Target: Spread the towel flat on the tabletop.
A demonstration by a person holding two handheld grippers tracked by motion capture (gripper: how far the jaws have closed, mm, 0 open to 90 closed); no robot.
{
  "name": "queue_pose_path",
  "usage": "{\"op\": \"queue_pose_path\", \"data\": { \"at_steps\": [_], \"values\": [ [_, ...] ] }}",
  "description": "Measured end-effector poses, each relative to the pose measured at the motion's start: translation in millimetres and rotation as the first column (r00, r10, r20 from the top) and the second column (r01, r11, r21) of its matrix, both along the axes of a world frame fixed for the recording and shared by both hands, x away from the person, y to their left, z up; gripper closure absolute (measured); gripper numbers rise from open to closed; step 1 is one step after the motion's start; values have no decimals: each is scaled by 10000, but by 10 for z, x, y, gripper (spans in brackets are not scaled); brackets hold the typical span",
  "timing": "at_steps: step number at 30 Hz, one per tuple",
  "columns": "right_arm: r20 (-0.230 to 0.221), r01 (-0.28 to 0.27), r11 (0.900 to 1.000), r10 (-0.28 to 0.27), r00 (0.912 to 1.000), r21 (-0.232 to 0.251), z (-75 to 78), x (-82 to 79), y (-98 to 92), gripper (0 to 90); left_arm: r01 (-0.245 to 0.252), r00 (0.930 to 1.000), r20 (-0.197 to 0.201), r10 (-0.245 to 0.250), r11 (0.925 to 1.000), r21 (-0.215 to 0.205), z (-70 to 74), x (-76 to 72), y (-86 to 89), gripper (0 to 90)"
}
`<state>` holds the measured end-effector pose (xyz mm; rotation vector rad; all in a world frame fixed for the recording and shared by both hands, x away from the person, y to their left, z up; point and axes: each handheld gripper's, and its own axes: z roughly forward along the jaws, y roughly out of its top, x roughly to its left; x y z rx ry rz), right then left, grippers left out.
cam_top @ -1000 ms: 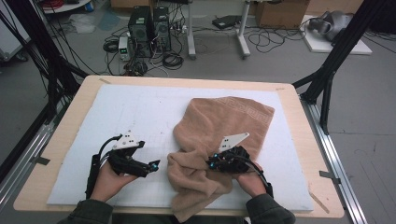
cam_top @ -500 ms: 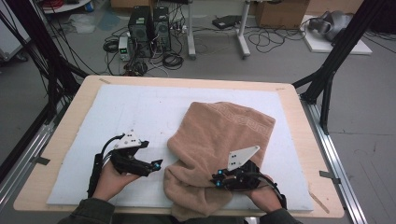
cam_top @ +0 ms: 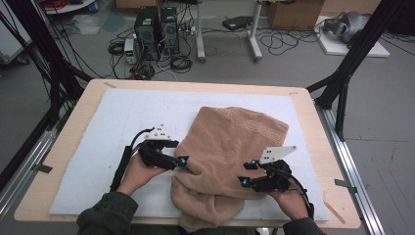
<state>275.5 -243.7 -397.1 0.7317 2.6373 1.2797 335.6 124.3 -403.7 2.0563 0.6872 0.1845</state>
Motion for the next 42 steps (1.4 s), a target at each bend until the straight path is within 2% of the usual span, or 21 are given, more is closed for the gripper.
{"op": "queue_pose_path", "data": {
  "at_steps": [5, 6, 7, 8, 9, 10, 12, 13, 14, 19, 23, 27, 28, 30, 31, 35, 37, 38, 39, 41, 42],
  "values": [
    [-118, 439, 9988, -442, 9990, -193, -81, 26, -106, 453, -15, 9997, -253, 26, 9990, 438, -132, 125, -88, 394],
    [-127, 565, 9980, -568, 9983, -285, -118, 37, -136, 447, -39, 9994, -337, 61, 9979, 650, -169, 150, -104, 414],
    [-178, 624, 9976, -629, 9979, -302, -134, 41, -149, 448, -110, 9990, -426, 157, 9941, 1079, -231, 183, -136, 424],
    [-177, 654, 9972, -660, 9977, -355, -151, 45, -159, 449, -110, 9990, -426, 157, 9941, 1079, -231, 183, -136, 431],
    [-227, 674, 9969, -684, 9974, -405, -167, 46, -167, 450, -6, 9985, -543, 76, 9919, 1273, -273, 195, -168, 449],
    [-252, 699, 9966, -710, 9972, -427, -187, 50, -171, 454, -6, 9985, -543, 76, 9919, 1273, -273, 195, -168, 485],
    [-304, 750, 9955, -769, 9966, -578, -227, 59, -170, 457, 97, 9980, -628, 7, 9863, 1649, -312, 195, -195, 610],
    [-313, 741, 9953, -762, 9966, -627, -245, 66, -170, 457, 213, 9972, -742, -91, 9859, 1659, -332, 195, -202, 630],
    [-326, 749, 9952, -771, 9965, -631, -260, 71, -169, 457, 182, 9980, -627, -74, 9845, 1742, -332, 187, -213, 652],
    [-369, 863, 9942, -888, 9954, -640, -322, 97, -146, 453, 264, 9979, -627, -155, 9838, 1774, -333, 170, -225, 793],
    [-274, 888, 9950, -901, 9956, -449, -311, 103, -100, 453, 211, 9978, -649, -96, 9836, 1792, -323, 167, -221, 828],
    [-141, 793, 9961, -798, 9967, -383, -236, 110, -44, 448, 6, 9985, -541, 92, 9841, 1774, -274, 145, -150, 838],
    [-93, 741, 9966, -745, 9972, -368, -215, 116, -29, 448, -156, 9991, -374, 224, 9850, 1717, -232, 108, -85, 838],
    [-65, 718, 9967, -721, 9974, -367, -194, 120, -13, 447, -189, 9991, -330, 248, 9853, 1696, -207, 86, -47, 838],
    [53, 630, 9972, -629, 9980, -405, -156, 131, 21, 448, -294, 9993, -162, 324, 9862, 1629, -164, 21, 33, 838],
    [128, 484, 9977, -479, 9988, -464, -102, 144, 82, 456, -415, 9991, -32, 425, 9874, 1524, -105, -98, 147, 839],
    [120, 370, 9982, -365, 9993, -480, -94, 145, 117, 459, -545, 9985, -18, 552, 9914, 1191, -83, -258, 238, 839],
    [196, 345, 9982, -335, 9992, -488, -99, 144, 139, 458, -545, 9985, -18, 552, 9914, 1191, -83, -258, 238, 839],
    [177, 298, 9984, -289, 9994, -480, -112, 142, 159, 458, -529, 9985, 172, 511, 9900, 1310, -87, -376, 283, 839],
    [-9, 168, 9987, -169, 9999, -486, -148, 141, 204, 459, -586, 9982, 220, 562, 9890, 1356, -96, -425, 309, 839],
    [1, 105, 9985, -106, 9999, -536, -162, 141, 229, 459, -708, 9973, 263, 679, 9883, 1351, -113, -502, 386, 839]
  ]
}}
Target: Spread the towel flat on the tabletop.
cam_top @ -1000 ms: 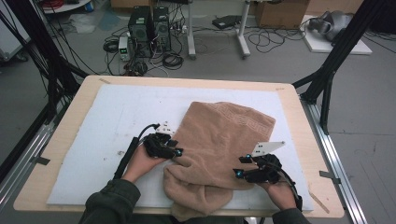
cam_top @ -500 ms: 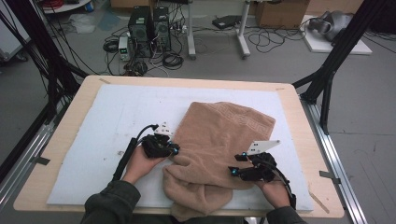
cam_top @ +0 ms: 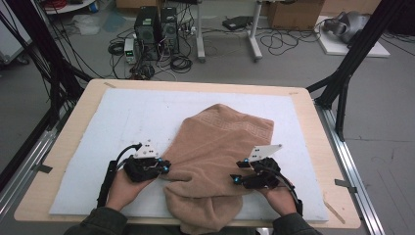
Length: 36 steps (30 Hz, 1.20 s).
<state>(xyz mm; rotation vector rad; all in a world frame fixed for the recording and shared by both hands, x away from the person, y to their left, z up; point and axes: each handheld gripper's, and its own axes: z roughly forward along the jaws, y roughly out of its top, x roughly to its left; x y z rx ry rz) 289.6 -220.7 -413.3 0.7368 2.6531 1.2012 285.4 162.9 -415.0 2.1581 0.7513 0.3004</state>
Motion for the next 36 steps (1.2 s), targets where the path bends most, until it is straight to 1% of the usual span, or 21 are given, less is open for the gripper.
{"op": "queue_pose_path", "data": {
  "at_steps": [1, 3, 5, 7, 9, 10, 13, 14, 17, 19, 21, 24, 25, 26, 29, 30, 31, 32, 34, 35, 36],
  "values": [
    [-41, -48, 10000, 48, 10000, -17, -5, -5, 22, 459, 0, 10000, 0, 0, 10000, 0, 0, 0, 0, 839],
    [-37, -217, 9998, 217, 9998, 41, -8, -16, 69, 459, -155, 9999, -12, 155, 9998, -129, -8, -78, 87, 839],
    [-55, -409, 9991, 408, 9992, -75, -12, -25, 129, 459, -258, 9997, -1, 259, 9991, -325, -12, -160, 174, 839],
    [-67, -651, 9977, 650, 9979, -179, -25, -30, 195, 461, -365, 9993, 115, 368, 9989, -297, -14, -288, 270, 839],
    [-109, -802, 9964, 799, 9967, -289, -41, -30, 251, 461, -383, 9992, 131, 387, 9986, -354, -17, -326, 295, 839],
    [-183, -878, 9956, 873, 9960, -312, -46, -31, 272, 466, -405, 9989, 205, 412, 9986, -350, -22, -404, 329, 839],
    [-218, -1034, 9939, 1027, 9945, -371, -60, -36, 310, 479, -393, 9989, 235, 402, 9985, -378, -28, -473, 351, 839],
    [-295, -1247, 9910, 1234, 9919, -476, -80, -51, 334, 526, -389, 9990, 208, 398, 9984, -418, -31, -505, 359, 839],
    [-425, -1428, 9877, 1403, 9892, -634, -132, -77, 356, 563, -308, 9993, 203, 317, 9987, -410, -52, -602, 360, 839],
    [-462, -1435, 9875, 1407, 9890, -655, -153, -84, 363, 563, -252, 9995, 167, 258, 9991, -345, -56, -607, 354, 839],
    [-603, -1360, 9897, 1332, 9893, -439, -173, -74, 357, 542, -224, 9997, 65, 227, 9990, -397, -67, -594, 349, 834],
    [-422, -1260, 9917, 1249, 9913, -257, -113, -63, 327, 513, -242, 9997, -57, 239, 9979, -609, -38, -540, 377, 789],
    [-372, -1184, 9927, 1174, 9924, -240, -82, -57, 311, 498, -299, 9994, -203, 281, 9952, -927, 9, -487, 405, 753],
    [-250, -1096, 9936, 1090, 9937, -261, -50, -40, 291, 494, -320, 9993, -205, 300, 9937, -1073, 37, -457, 415, 717],
    [37, -715, 9971, 716, 9974, -254, 51, 39, 224, 471, -443, 9990, 44, 453, 9906, -1295, 112, -333, 424, 603],
    [24, -588, 9981, 588, 9983, -209, 72, 65, 207, 465, -443, 9990, 44, 453, 9906, -1295, 112, -333, 424, 578],
    [1, -544, 9984, 544, 9985, -156, 84, 97, 191, 465, -657, 9970, 315, 706, 9887, -1351, 132, -246, 412, 558],
    [55, -491, 9986, 492, 9988, -202, 84, 127, 182, 463, -657, 9970, 315, 706, 9887, -1351, 132, -246, 412, 536],
    [22, -386, 9988, 387, 9992, -310, 64, 176, 168, 463, -787, 9950, 528, 853, 9901, -1159, 115, -152, 404, 517],
    [-22, -368, 9987, 367, 9993, -347, 41, 202, 164, 463, -803, 9954, 438, 850, 9919, -986, 61, -52, 396, 516],
    [-48, -343, 9986, 341, 9994, -391, 9, 221, 165, 463, -815, 9957, 361, 850, 9928, -879, 29, -11, 385, 513]
  ]
}}
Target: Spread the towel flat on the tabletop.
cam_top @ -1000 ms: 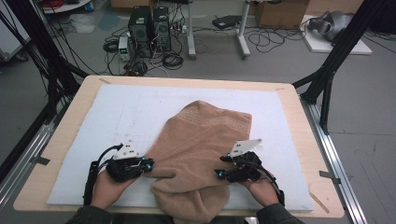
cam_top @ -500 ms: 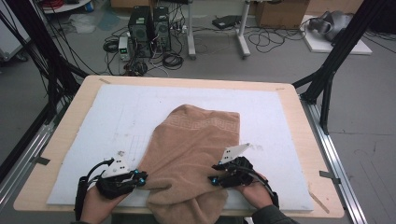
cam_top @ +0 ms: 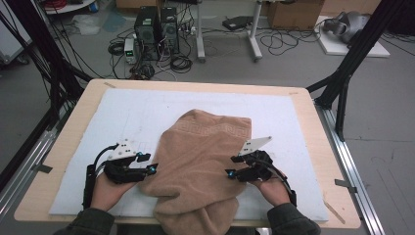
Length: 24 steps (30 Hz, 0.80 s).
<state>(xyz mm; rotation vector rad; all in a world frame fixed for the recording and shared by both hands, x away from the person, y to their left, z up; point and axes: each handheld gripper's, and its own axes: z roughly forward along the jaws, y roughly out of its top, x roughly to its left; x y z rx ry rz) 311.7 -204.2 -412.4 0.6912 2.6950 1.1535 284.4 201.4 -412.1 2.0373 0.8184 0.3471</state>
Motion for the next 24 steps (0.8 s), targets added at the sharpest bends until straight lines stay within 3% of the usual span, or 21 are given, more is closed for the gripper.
{"op": "queue_pose_path", "data": {
  "at_steps": [1, 3, 5, 6, 7, 8, 11, 14, 18, 24],
  "values": [
    [-118, 24, 10000, -24, 9999, -68, -30, 16, 0, 463, 0, 10000, 0, 0, 10000, 0, 0, 0, 0, 513],
    [-280, 98, 9998, -103, 9996, -176, -101, 34, 4, 462, 3, 9997, -244, 11, 9983, 591, -110, 91, -33, 508],
    [-339, 75, 9997, -83, 9994, -239, -137, 44, 3, 463, 45, 9995, -319, -20, 9969, 784, -146, 107, -42, 508],
    [-556, 83, 9995, -101, 9984, -317, -211, 50, 9, 484, 130, 9981, -612, -60, 9934, 1139, -221, 130, -62, 516],
    [-624, 26, 9994, -47, 9980, -337, -244, 48, 13, 498, 130, 9981, -612, -60, 9934, 1139, -221, 130, -62, 528],
    [-515, 101, 9996, -114, 9986, -260, -262, 30, 14, 512, 236, 9958, -911, -120, 9916, 1268, -299, 143, -67, 550],
    [-372, 234, 9995, -242, 9990, -208, -272, 1, 16, 573, -12, 9963, -857, 89, 9959, 899, -322, 129, -41, 573],
    [-423, 155, 9993, -169, 9990, -326, -259, -4, 34, 645, -126, 9970, -751, 194, 9959, 899, -328, 114, -34, 628],
    [-461, -61, 9993, 44, 9989, -375, -251, -5, 53, 746, 170, 9958, -908, -90, 9961, 871, -315, 101, -55, 816],
    [-547, -117, 9994, 99, 9985, -321, -245, -13, 60, 806, 207, 9964, -839, -125, 9950, 972, -306, 74, -78, 854]
  ]
}}
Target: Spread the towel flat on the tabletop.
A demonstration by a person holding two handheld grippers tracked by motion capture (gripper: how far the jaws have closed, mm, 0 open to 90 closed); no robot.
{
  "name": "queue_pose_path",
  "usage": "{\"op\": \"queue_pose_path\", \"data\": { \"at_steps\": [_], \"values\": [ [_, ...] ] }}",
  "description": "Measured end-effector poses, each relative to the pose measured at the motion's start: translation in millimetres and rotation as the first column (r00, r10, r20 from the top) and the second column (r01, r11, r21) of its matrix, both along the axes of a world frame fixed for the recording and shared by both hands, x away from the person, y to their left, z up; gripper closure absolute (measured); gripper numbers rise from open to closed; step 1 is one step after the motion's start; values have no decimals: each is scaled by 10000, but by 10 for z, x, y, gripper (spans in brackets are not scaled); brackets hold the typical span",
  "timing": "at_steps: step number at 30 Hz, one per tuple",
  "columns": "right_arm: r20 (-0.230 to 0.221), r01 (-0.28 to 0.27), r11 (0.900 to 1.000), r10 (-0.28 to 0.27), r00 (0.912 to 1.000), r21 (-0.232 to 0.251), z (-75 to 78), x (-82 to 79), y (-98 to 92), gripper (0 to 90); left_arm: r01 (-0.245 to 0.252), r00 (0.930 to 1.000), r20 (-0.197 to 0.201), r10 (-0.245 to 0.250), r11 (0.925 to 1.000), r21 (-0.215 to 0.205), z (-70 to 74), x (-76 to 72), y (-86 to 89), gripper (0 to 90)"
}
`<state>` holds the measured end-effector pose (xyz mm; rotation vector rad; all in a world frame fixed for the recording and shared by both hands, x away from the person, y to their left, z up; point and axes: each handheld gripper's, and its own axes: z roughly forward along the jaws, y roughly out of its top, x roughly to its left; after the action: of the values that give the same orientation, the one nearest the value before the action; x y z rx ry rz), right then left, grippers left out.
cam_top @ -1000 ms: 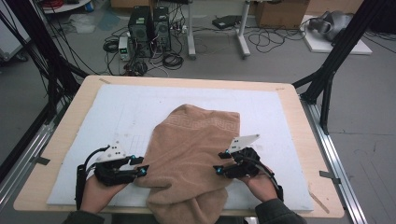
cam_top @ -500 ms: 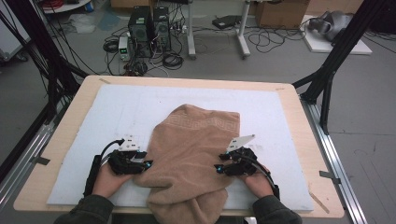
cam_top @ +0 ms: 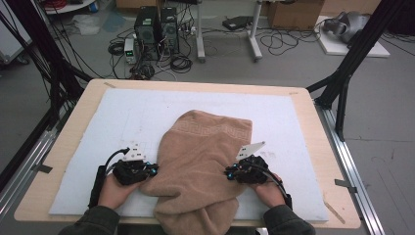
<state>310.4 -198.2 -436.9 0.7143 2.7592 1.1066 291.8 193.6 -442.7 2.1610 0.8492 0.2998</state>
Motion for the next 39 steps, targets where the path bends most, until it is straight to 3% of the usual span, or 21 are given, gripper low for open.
{"op": "queue_pose_path", "data": {
  "at_steps": [3, 7, 16, 19, 22, 25, 26, 27, 28, 30, 31, 32, 33, 35, 36, 37, 39],
  "values": [
    [204, -70, 9999, 73, 9998, -140, 30, -41, 17, 816, 15, 10000, -51, -14, 10000, 45, 20, -49, 20, 857],
    [283, -143, 9999, 142, 9995, 22, 71, -85, 4, 819, 12, 10000, -40, -13, 10000, -39, 32, -109, 71, 859],
    [303, -676, 9972, 667, 9973, 304, 176, -355, -31, 819, -105, 9995, 299, 119, 9988, -477, 81, -512, 250, 860],
    [152, -895, 9958, 892, 9959, 189, 159, -478, -30, 816, 32, 9998, 190, -20, 9978, -666, 61, -671, 259, 860],
    [-36, -1036, 9937, 1038, 9946, 422, 196, -496, -61, 736, 211, 9994, 284, -191, 9972, -716, 93, -734, 247, 837],
    [204, -850, 9933, 837, 9963, 785, 303, -409, -113, 627, 181, 9993, 359, -142, 9936, -1117, 189, -633, 254, 684],
    [277, -779, 9931, 757, 9967, 882, 345, -362, -131, 604, 111, 9992, 401, -57, 9905, -1367, 243, -503, 250, 643],
    [419, -612, 9941, 576, 9975, 892, 385, -311, -144, 573, 111, 9992, 401, -57, 9905, -1367, 243, -503, 250, 604],
    [594, -425, 9956, 376, 9975, 835, 417, -246, -157, 567, -25, 9989, 461, 96, 9883, -1523, 272, -348, 252, 585],
    [752, -46, 9965, -17, 9972, 833, 459, -94, -185, 533, -156, 9983, 528, 246, 9860, -1661, 275, -271, 246, 554],
    [819, 131, 9964, -199, 9964, 832, 465, -10, -196, 532, -585, 9951, 702, 692, 9879, -1436, 260, -127, 225, 534],
    [789, 286, 9962, -351, 9963, 818, 459, 76, -203, 525, -585, 9951, 702, 692, 9879, -1436, 260, -127, 225, 512],
    [765, 475, 9954, -539, 9956, 828, 438, 163, -208, 512, -899, 9926, 728, 968, 9916, -934, 223, 21, 184, 489],
    [724, 756, 9942, -811, 9941, 763, 407, 243, -209, 513, -1028, 9921, 639, 1083, 9912, -835, 204, 93, 166, 485],
    [510, 1023, 9937, -1046, 9932, 454, 296, 398, -197, 513, -1081, 9917, 597, 1135, 9903, -876, 183, 173, 147, 482],
    [388, 1106, 9935, -1116, 9930, 284, 258, 436, -189, 506, -1198, 9907, 543, 1249, 9889, -883, 152, 267, 117, 482],
    [328, 1176, 9931, -1175, 9925, 0, 205, 479, -173, 505, -1293, 9895, 540, 1342, 9879, -858, 135, 315, 111, 482]
  ]
}}
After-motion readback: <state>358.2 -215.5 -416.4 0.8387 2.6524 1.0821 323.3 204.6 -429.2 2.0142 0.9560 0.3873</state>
